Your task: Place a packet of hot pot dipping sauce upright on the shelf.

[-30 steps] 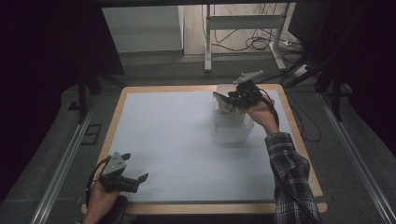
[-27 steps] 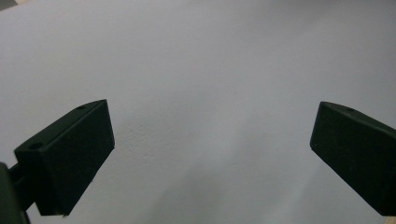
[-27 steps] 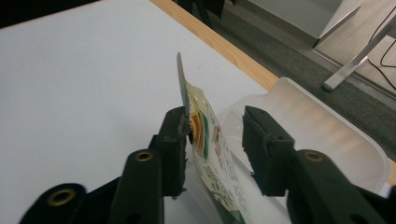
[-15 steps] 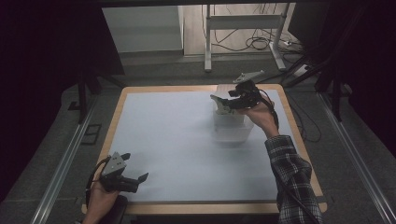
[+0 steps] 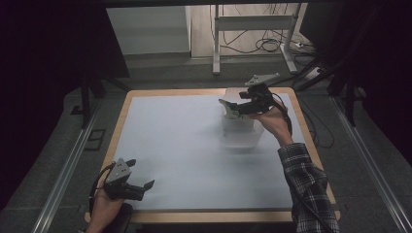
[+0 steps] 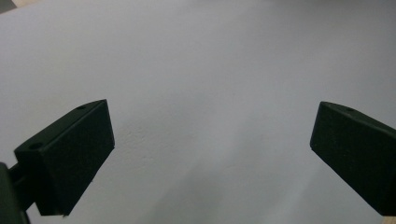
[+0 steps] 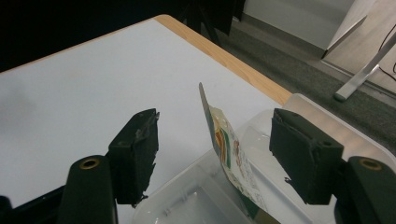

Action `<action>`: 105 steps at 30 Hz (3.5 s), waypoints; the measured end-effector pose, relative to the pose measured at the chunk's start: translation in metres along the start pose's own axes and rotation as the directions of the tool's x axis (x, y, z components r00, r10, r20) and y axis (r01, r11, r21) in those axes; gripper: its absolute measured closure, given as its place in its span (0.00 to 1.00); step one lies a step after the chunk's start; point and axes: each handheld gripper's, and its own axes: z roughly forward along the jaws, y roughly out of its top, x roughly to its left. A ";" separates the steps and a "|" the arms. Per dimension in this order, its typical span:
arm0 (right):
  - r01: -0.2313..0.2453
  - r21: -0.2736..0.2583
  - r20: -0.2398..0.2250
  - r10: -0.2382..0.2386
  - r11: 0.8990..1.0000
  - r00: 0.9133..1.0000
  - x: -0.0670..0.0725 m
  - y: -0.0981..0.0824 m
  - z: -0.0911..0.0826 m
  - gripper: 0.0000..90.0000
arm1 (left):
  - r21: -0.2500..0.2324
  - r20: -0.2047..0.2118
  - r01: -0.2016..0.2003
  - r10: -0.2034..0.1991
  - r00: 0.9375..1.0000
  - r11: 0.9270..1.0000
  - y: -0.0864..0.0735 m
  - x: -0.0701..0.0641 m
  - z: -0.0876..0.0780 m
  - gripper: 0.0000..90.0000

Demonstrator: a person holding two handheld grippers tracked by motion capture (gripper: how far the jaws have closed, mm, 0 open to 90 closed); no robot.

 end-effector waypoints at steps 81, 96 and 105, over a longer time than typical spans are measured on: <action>-0.115 -0.045 0.050 0.117 0.992 0.992 0.061 -0.098 -0.085 0.00 | -0.020 0.043 0.011 -0.010 0.999 1.000 0.002 -0.003 0.000 0.00; -0.126 -0.043 0.043 0.128 0.991 0.991 0.072 -0.122 -0.092 0.00 | -0.012 0.043 0.002 -0.002 0.999 1.000 0.002 -0.004 0.001 0.00; -0.125 -0.030 0.053 0.126 0.992 0.991 0.078 -0.135 -0.098 0.00 | -0.009 0.042 -0.001 0.002 0.999 1.000 0.002 -0.005 0.001 0.00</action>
